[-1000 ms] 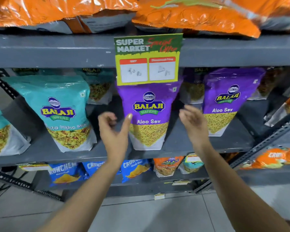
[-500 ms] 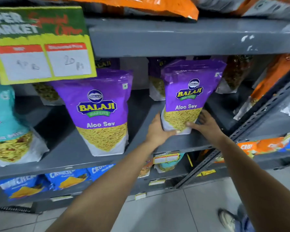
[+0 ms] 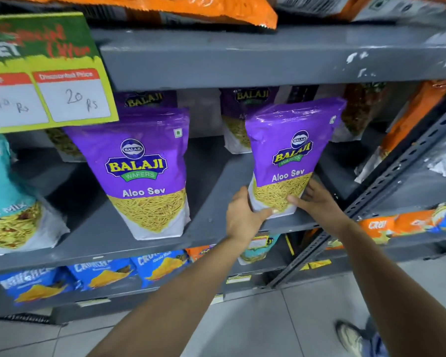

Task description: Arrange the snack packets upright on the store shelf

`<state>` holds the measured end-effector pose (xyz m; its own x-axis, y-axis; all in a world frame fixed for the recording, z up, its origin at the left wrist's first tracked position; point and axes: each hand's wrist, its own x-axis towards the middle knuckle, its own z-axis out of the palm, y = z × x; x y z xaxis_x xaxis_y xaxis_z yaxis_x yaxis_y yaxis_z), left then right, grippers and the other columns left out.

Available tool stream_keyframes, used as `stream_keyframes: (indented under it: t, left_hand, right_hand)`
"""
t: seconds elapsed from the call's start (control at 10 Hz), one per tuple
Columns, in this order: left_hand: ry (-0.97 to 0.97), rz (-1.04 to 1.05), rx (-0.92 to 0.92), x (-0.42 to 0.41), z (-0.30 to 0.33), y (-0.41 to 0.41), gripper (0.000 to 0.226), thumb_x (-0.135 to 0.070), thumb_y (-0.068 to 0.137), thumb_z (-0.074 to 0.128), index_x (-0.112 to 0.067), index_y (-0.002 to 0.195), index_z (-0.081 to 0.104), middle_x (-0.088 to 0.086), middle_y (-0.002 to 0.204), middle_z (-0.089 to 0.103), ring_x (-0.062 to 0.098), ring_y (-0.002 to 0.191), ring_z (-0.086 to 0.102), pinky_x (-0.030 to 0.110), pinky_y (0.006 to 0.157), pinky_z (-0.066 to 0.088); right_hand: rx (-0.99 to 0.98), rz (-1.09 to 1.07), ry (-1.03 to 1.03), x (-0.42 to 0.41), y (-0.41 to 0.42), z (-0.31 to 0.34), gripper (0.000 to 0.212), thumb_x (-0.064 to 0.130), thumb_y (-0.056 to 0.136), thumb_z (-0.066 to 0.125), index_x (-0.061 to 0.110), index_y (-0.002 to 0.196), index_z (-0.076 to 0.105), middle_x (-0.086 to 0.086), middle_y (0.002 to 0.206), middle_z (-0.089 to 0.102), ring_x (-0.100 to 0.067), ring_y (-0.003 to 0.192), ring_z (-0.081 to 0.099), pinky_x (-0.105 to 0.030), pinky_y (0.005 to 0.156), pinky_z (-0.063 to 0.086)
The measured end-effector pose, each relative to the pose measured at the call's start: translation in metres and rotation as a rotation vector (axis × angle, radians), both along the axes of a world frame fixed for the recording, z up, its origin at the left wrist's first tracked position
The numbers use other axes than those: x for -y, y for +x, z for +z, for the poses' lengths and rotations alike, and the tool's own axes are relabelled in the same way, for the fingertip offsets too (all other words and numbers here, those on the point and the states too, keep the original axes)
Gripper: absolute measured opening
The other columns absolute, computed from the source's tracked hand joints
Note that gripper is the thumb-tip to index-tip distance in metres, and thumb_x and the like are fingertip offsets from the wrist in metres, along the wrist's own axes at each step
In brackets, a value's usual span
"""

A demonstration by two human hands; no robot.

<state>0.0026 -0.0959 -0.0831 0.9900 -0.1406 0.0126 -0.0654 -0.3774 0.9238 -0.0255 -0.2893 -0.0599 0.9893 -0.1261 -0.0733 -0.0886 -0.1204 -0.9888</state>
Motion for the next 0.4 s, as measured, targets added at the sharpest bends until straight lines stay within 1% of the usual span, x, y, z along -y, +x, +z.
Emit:
stream_keyframes:
  t: [0.1, 0.2, 0.3, 0.4]
  left_hand:
    - [-0.126, -0.001, 0.04, -0.002, 0.024, 0.003, 0.069, -0.037, 0.063, 0.088, -0.018, 0.121, 0.056, 0.0, 0.117, 0.07, 0.014, 0.106, 0.066, 0.03, 0.088, 0.054]
    - [-0.343, 0.012, 0.163, 0.0, 0.059, 0.007, 0.054, -0.027, 0.079, 0.079, -0.014, 0.125, 0.054, -0.001, 0.115, 0.071, -0.001, 0.1, 0.066, 0.016, 0.086, 0.052]
    - [-0.381, 0.019, 0.246, -0.001, 0.097, 0.013, 0.047, -0.027, 0.088, 0.069, -0.013, 0.128, 0.048, -0.003, 0.112, 0.069, -0.002, 0.097, 0.066, 0.022, 0.085, 0.053]
    - [-0.382, 0.065, 0.324, -0.008, 0.104, -0.003, 0.066, -0.028, 0.089, 0.066, -0.009, 0.144, 0.034, 0.004, 0.143, 0.052, 0.011, 0.131, 0.05, 0.027, 0.11, 0.039]
  right_hand:
    - [0.021, -0.032, 0.19, 0.001, 0.006, 0.018, 0.045, 0.011, 0.08, 0.067, 0.017, 0.122, 0.054, 0.005, 0.11, 0.076, -0.01, 0.104, 0.07, -0.027, 0.089, 0.056]
    - [0.11, -0.109, 0.374, 0.003, 0.017, 0.045, 0.028, 0.011, 0.089, 0.058, 0.017, 0.116, 0.058, 0.006, 0.101, 0.078, -0.01, 0.097, 0.07, -0.028, 0.091, 0.056]
    - [0.227, -0.203, 0.405, -0.001, 0.026, 0.08, 0.023, 0.004, 0.097, 0.052, 0.021, 0.109, 0.06, 0.008, 0.099, 0.078, -0.007, 0.096, 0.07, -0.029, 0.095, 0.052]
    - [0.372, -0.499, 0.341, -0.013, 0.012, 0.087, 0.037, -0.006, 0.092, 0.059, 0.013, 0.123, 0.053, -0.017, 0.126, 0.065, -0.024, 0.121, 0.06, -0.04, 0.111, 0.044]
